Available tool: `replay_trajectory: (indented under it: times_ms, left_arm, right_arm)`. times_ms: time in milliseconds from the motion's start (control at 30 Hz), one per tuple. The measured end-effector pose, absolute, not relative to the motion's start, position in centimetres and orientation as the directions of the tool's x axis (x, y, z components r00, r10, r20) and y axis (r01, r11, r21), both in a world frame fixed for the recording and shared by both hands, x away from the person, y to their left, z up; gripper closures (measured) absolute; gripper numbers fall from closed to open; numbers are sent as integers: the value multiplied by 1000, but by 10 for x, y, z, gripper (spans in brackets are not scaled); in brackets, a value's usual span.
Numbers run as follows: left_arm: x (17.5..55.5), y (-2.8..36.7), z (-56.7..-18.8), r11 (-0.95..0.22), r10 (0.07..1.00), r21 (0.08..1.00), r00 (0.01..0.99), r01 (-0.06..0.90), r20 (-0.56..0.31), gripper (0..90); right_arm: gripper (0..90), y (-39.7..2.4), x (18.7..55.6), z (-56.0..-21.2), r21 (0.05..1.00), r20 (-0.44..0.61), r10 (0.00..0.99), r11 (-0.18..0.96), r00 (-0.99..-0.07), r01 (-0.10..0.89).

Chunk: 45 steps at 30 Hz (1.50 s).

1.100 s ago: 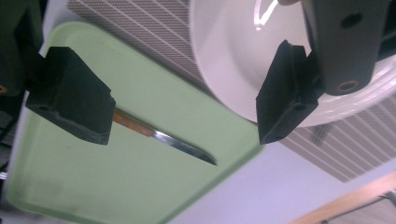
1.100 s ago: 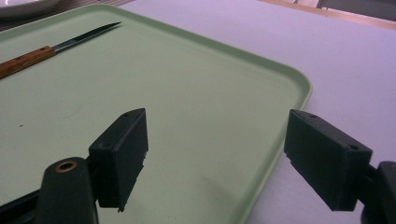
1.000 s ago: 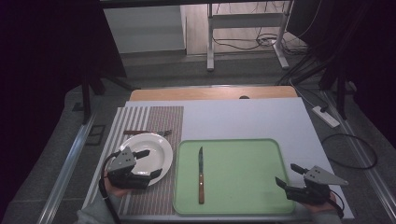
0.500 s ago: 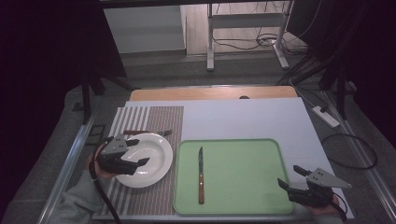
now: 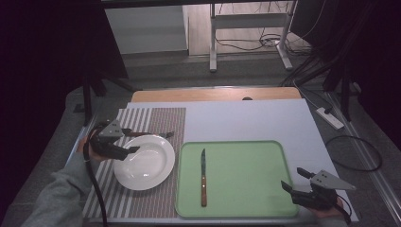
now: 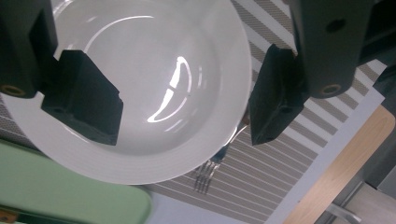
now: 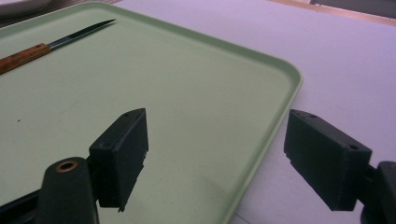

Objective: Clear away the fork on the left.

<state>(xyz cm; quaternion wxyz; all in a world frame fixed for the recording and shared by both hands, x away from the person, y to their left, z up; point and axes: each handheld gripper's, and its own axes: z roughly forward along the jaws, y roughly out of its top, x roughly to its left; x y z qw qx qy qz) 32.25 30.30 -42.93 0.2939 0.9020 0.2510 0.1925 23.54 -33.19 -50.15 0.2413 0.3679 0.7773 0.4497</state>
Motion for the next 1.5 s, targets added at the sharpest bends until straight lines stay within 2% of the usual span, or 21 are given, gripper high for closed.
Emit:
replay_trajectory:
  times_ms: [433, 633, 867, 1500]
  left_arm:
    - [351, 312, -430, -738, 526, 595, 823, 317, 214, 289]
    - [357, 311, -431, -783, 466, 559, 853, 274, 235, 297]
    - [375, 313, -434, -828, 434, 487, 869, 279, 240, 297]
    - [416, 333, -459, -873, 380, 409, 896, 266, 230, 305]
  right_arm:
    - [219, -333, 236, -502, 877, -40, 790, 322, -612, 358]
    - [219, -333, 236, -503, 876, -40, 788, 324, -614, 358]
    - [218, -332, 236, -502, 876, -39, 790, 322, -611, 360]
    - [217, -334, 236, -502, 872, -48, 824, 310, -565, 379]
